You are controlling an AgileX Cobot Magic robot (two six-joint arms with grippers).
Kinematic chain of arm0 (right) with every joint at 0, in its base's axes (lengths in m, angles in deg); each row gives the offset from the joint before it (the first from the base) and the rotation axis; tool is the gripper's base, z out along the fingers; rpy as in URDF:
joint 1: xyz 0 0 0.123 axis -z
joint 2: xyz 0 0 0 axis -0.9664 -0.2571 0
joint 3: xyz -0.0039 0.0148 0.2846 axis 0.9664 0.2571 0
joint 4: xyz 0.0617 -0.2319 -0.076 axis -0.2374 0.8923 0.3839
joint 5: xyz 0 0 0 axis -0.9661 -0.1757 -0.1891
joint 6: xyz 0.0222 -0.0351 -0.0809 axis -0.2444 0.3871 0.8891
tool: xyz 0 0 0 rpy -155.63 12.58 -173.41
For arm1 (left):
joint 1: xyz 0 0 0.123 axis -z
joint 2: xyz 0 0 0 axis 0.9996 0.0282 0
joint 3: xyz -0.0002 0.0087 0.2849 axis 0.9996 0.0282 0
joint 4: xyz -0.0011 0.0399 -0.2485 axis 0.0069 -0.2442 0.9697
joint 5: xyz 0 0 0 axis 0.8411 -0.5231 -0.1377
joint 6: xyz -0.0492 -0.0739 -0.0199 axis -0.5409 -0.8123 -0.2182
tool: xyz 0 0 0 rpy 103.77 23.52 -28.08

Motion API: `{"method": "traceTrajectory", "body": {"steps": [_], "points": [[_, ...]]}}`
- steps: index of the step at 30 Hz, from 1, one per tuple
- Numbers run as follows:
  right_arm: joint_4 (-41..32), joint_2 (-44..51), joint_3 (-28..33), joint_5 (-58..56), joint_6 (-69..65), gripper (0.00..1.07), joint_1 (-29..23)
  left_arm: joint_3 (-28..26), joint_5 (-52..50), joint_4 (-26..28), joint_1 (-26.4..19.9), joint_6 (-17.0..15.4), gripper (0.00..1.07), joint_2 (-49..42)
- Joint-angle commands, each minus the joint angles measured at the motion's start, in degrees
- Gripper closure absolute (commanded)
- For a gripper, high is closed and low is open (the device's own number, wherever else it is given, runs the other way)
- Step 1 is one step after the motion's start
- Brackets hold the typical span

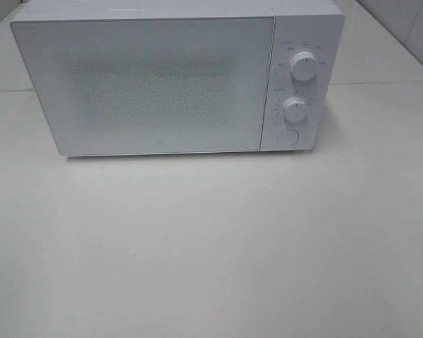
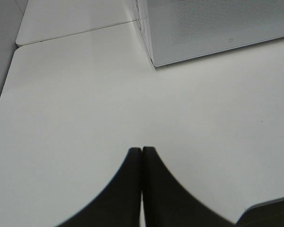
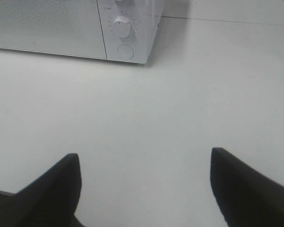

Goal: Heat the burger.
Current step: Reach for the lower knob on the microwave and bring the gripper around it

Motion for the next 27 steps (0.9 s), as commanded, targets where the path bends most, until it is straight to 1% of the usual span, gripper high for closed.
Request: {"method": "traceTrajectory", "body": {"steps": [1, 21, 27], "points": [[0.0, 1.09, 0.06, 0.92, -0.06, 0.35, 0.17, 0.11, -1.09, 0.57, -0.17, 0.17, 1.06, -1.38], [0.0, 1.03, 0.06, 0.92, -0.06, 0.35, 0.17, 0.11, -1.09, 0.74, -0.17, 0.17, 1.06, -1.38], [0.46, 0.34, -0.97, 2.64, -0.11, 0.36, 0.17, 0.11, -1.09, 0.74, -0.17, 0.0, 1.06, -1.38]]}}
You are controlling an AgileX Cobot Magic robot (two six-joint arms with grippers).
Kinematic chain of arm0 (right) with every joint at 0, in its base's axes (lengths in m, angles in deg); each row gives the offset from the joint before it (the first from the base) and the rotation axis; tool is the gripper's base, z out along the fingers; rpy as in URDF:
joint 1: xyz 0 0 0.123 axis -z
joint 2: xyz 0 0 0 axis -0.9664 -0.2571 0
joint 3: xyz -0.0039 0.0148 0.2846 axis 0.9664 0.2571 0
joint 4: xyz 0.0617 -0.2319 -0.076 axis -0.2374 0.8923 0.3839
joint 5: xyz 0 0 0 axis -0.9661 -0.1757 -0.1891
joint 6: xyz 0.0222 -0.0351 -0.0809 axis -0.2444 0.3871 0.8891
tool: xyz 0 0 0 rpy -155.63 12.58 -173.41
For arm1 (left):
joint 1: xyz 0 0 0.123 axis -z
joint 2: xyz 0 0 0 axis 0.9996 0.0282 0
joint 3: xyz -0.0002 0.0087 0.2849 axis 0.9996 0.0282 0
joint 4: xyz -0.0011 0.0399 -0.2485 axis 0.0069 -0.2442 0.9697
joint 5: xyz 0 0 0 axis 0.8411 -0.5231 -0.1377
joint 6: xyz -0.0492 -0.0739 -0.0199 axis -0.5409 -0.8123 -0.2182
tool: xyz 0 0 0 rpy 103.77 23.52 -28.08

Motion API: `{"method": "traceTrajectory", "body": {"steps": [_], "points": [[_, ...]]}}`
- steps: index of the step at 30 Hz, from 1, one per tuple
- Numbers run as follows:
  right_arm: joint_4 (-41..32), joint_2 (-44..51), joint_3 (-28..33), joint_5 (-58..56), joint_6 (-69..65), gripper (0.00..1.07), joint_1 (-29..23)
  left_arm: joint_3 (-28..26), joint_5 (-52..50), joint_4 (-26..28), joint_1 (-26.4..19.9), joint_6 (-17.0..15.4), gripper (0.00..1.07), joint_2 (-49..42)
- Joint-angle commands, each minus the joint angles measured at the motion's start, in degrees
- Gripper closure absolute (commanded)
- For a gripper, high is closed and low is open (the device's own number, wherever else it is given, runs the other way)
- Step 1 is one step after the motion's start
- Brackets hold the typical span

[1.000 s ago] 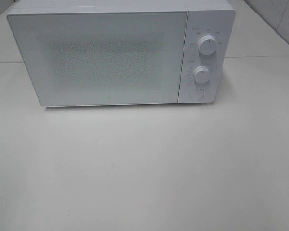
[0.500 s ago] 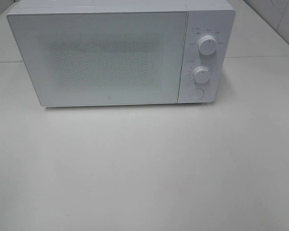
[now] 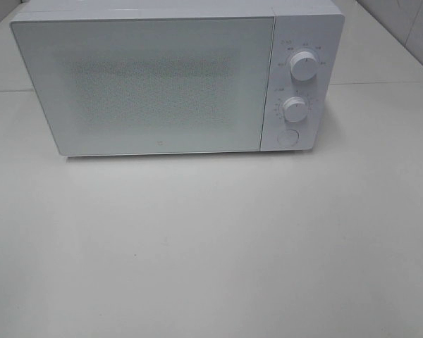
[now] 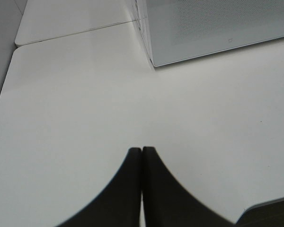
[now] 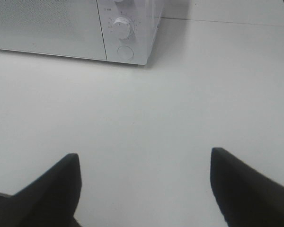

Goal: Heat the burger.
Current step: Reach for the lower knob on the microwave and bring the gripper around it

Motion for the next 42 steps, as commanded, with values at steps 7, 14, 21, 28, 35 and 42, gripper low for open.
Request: {"method": "traceTrajectory", "body": {"steps": [7, 14, 21, 28, 35, 42], "points": [[1.2, -7.62, -1.2, 14.84, -0.74, 0.36, 0.17, 0.06, -0.97, 0.06, -0.17, -0.63, 1.06, -1.38], [1.49, -20.11, -1.2, 25.9, -0.4, 0.36, 0.17, 0.06, -0.97, 0.06, -0.17, -0.63, 1.06, -1.38], [1.2, -33.52, -1.2, 36.84, -0.74, 0.36, 0.17, 0.06, -0.97, 0.06, -0.17, -0.63, 1.06, -1.38], [0.8, -45.09, -1.2, 47.38, -0.74, 0.36, 0.17, 0.06, -0.97, 0.06, -0.17, -0.63, 1.06, -1.38], [0.8, -55.75, -1.2, 59.82, -0.74, 0.36, 0.17, 0.06, -0.97, 0.06, -0.17, -0.63, 1.06, -1.38], [0.8, -66.98, -1.2, 74.66, -0.74, 0.36, 0.17, 0.06, -0.97, 0.06, -0.17, -0.63, 1.06, -1.38]]}}
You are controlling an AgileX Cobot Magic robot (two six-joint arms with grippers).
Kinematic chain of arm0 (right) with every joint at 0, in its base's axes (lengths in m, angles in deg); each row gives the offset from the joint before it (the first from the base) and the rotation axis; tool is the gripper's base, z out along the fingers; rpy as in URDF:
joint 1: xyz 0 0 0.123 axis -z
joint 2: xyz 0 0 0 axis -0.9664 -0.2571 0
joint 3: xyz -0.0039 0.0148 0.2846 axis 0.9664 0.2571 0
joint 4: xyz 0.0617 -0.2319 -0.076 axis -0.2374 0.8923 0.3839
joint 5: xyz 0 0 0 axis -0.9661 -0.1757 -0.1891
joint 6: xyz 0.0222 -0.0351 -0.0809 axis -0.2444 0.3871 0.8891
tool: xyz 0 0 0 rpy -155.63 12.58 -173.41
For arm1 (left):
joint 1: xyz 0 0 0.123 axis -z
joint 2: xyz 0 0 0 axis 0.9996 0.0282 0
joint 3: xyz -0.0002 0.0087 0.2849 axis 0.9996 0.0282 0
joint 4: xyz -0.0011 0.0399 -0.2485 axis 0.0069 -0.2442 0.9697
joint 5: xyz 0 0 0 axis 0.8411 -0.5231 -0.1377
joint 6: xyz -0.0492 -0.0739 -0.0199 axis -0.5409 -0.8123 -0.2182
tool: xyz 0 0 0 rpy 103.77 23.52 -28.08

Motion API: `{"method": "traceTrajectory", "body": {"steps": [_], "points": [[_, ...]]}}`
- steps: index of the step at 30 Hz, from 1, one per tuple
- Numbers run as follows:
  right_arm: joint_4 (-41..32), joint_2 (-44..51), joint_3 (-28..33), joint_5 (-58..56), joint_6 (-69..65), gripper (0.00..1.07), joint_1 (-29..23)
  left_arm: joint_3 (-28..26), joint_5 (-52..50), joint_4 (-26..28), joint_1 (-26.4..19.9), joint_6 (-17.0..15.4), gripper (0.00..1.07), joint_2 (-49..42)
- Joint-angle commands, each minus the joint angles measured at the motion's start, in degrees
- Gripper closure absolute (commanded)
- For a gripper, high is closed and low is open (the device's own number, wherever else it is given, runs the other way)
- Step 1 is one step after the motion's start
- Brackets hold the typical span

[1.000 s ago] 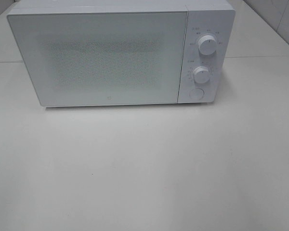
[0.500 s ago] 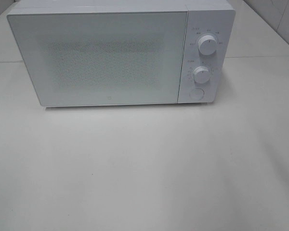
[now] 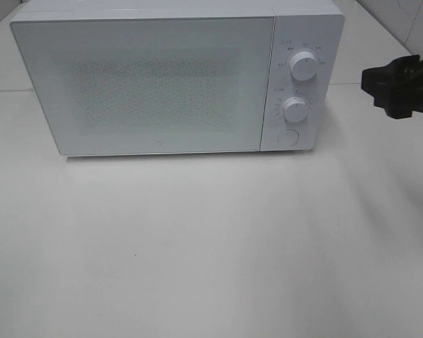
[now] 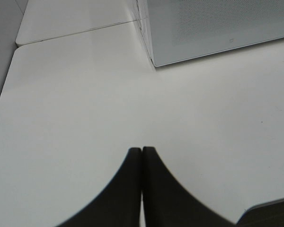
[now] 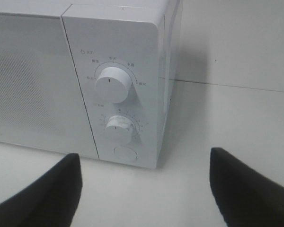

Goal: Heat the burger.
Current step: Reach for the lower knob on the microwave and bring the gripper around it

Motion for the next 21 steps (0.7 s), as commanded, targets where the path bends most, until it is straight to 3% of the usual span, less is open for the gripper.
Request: {"method": "traceTrajectory", "body": {"steps": [1, 8, 15, 20, 21], "points": [[0.17, -6.65, -0.34, 11.46, -0.4, 0.36, 0.17, 0.06, -0.97, 0.17, -0.17, -0.34, 1.06, -1.38], [0.17, -17.88, -0.34, 26.01, -0.06, 0.36, 0.17, 0.06, -0.97, 0.17, -0.17, -0.34, 1.06, -1.38], [-0.23, -23.78, -0.34, 31.91, 0.29, 0.36, -1.26, 0.06, -0.97, 0.17, -0.17, -0.34, 1.06, -1.38], [-7.79, -30.14, -0.74, 36.55, 6.7, 0.36, -5.33, 0.06, -0.97, 0.17, -0.17, -0.34, 1.06, -1.38], [-11.92, -32.49, -1.49, 37.59, 10.37, 0.36, -7.39, 0.06, -0.97, 0.17, -0.17, -0.34, 1.06, -1.38]]}}
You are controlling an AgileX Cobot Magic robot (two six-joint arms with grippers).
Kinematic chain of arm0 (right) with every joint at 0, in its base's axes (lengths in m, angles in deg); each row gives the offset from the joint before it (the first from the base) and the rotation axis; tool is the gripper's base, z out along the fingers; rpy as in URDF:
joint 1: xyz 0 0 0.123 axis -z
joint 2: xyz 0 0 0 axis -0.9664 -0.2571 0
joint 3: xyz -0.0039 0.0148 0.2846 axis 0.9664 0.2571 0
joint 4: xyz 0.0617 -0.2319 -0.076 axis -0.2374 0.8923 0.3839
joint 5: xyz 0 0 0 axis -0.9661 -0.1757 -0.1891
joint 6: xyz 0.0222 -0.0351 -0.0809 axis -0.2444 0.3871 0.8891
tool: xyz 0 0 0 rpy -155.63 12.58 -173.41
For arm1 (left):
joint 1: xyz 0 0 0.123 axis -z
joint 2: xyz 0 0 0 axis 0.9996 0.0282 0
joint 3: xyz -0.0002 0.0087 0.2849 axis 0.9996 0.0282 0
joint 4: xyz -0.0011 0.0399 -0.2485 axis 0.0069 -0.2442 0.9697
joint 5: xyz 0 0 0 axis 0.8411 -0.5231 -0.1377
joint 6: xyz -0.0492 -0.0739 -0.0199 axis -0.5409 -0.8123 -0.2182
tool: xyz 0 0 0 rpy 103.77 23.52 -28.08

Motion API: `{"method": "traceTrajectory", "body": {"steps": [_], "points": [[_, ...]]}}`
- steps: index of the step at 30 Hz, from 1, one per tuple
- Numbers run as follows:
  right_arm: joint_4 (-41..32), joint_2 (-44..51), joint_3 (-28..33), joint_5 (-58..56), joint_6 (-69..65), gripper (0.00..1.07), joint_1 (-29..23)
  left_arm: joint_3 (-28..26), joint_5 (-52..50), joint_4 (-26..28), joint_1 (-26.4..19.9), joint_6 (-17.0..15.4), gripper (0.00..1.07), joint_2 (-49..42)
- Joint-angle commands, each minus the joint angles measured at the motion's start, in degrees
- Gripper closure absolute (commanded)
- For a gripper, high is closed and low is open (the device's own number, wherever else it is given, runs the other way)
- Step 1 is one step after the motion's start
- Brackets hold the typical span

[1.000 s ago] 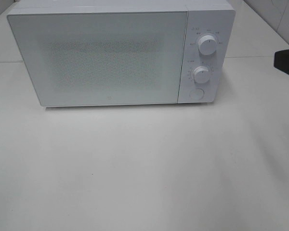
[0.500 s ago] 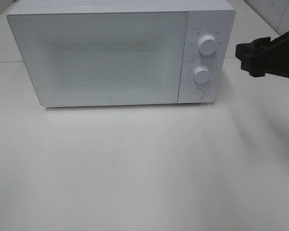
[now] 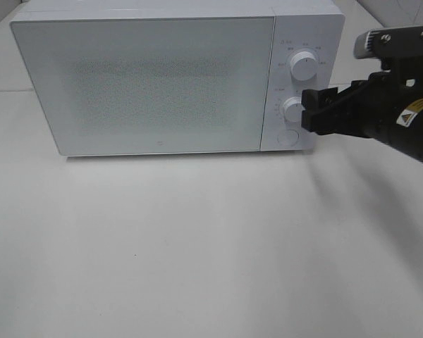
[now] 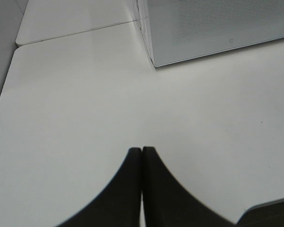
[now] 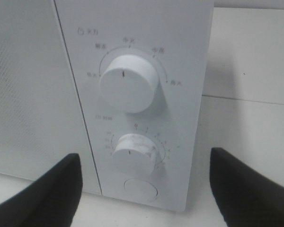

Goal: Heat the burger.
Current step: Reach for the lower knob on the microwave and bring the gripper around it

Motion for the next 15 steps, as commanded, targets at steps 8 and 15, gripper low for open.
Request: {"method": "traceTrajectory", "body": {"steps": [8, 15], "points": [[-9.68, -10.03, -4.47, 8.71, 6.65, 0.36, -7.16, 0.06, -0.92, 0.17, -0.17, -0.34, 1.06, -1.38], [-13.98, -15.64, -5.5, 14.04, 5.44, 0.36, -7.05, 0.06, -0.92, 0.17, -0.17, -0.34, 1.06, -1.38]]}}
